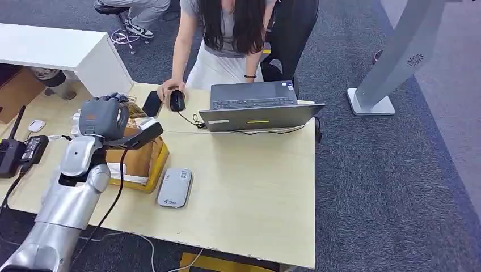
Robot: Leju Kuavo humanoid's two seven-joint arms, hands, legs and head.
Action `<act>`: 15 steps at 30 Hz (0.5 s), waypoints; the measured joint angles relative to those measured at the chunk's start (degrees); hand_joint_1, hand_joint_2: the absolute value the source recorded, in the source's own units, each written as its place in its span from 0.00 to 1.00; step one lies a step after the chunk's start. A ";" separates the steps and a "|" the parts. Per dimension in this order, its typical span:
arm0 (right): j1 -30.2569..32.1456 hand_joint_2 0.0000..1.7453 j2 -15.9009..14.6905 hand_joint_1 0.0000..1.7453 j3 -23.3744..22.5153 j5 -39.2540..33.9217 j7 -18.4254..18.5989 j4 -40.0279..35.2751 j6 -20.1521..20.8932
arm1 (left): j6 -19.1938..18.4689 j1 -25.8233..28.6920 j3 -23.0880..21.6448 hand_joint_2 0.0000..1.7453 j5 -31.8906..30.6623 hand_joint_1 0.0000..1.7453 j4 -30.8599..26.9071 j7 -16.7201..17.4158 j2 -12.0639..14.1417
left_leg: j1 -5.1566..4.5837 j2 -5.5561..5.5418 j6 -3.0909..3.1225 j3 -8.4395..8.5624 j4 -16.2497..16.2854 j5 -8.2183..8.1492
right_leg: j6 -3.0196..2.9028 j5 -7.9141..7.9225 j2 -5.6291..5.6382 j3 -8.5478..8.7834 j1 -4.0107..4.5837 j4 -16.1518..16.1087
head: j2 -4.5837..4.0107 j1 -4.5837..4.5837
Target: Pass the card to the sensor for recognition and then transmit it.
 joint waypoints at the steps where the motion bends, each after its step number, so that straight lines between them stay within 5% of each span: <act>1: -0.03 0.00 0.00 0.00 0.02 0.18 0.04 0.00 0.07 | 0.64 -0.97 -0.35 1.00 -0.18 1.00 0.39 -0.07 -0.07 | 0.02 -0.02 -0.02 -0.04 0.00 0.02 | 0.00 0.00 -0.02 -0.01 0.01 0.00 | 0.00 0.02; 8: -1.20 0.00 0.33 0.00 0.96 2.86 1.81 0.00 0.33 | 6.12 -16.15 -3.27 1.00 -3.93 1.00 9.01 0.00 -1.24 | 0.04 -0.05 -0.05 -0.09 0.05 0.14 | -0.12 0.14 -0.10 -0.02 0.11 0.04 | -0.02 0.02; 15: -1.90 0.00 0.81 0.00 1.92 4.24 3.10 0.02 0.59 | 6.27 -28.53 -5.79 1.00 -5.53 1.00 22.17 0.83 -3.89 | 0.03 -0.02 -0.06 -0.10 0.09 0.15 | -0.10 0.17 -0.04 -0.02 0.11 0.07 | -0.02 0.02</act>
